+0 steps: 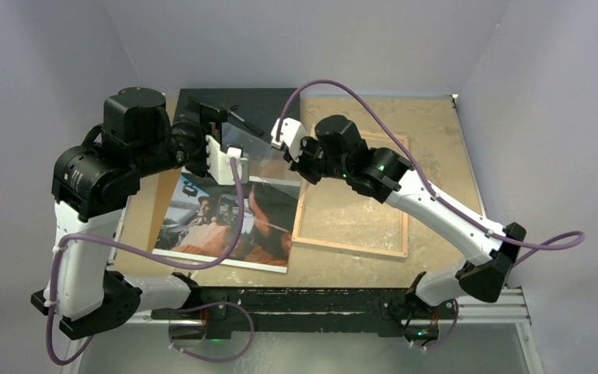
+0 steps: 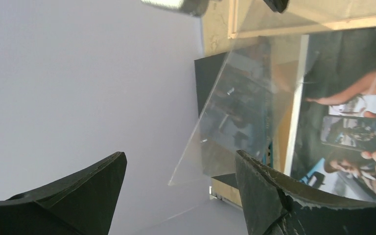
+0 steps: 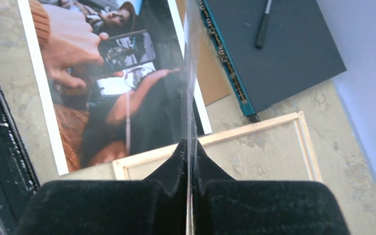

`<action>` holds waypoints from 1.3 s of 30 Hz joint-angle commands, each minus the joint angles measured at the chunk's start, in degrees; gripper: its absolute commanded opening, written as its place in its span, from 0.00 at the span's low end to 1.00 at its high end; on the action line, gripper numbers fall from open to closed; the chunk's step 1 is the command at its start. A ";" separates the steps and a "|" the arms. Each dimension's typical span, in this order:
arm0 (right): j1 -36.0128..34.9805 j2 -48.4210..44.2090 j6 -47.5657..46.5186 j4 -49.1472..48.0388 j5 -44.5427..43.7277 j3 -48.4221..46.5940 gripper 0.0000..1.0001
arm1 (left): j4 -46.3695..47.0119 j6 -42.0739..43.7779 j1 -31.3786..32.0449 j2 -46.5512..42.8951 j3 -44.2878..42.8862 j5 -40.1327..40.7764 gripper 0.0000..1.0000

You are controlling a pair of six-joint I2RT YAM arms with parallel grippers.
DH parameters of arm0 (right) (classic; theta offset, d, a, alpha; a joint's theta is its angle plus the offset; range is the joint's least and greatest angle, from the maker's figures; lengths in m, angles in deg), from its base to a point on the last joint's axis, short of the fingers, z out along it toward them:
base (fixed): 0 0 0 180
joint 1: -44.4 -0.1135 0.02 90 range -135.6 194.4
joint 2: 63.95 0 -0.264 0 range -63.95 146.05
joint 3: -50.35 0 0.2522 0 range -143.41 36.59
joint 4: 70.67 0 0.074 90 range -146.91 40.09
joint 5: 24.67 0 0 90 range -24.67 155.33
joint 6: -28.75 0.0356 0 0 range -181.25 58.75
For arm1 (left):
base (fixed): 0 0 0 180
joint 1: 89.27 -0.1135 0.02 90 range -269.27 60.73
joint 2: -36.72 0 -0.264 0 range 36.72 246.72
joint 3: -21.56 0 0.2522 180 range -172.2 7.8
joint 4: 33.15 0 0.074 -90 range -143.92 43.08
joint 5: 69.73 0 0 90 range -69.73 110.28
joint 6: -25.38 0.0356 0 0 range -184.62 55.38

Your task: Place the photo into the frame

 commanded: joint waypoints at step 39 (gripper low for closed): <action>-5.54 -16.62 -4.56 -31.30 -14.17 14.63 0.86 | 14.44 -21.15 0.12 -1.98 17.74 -1.74 0.00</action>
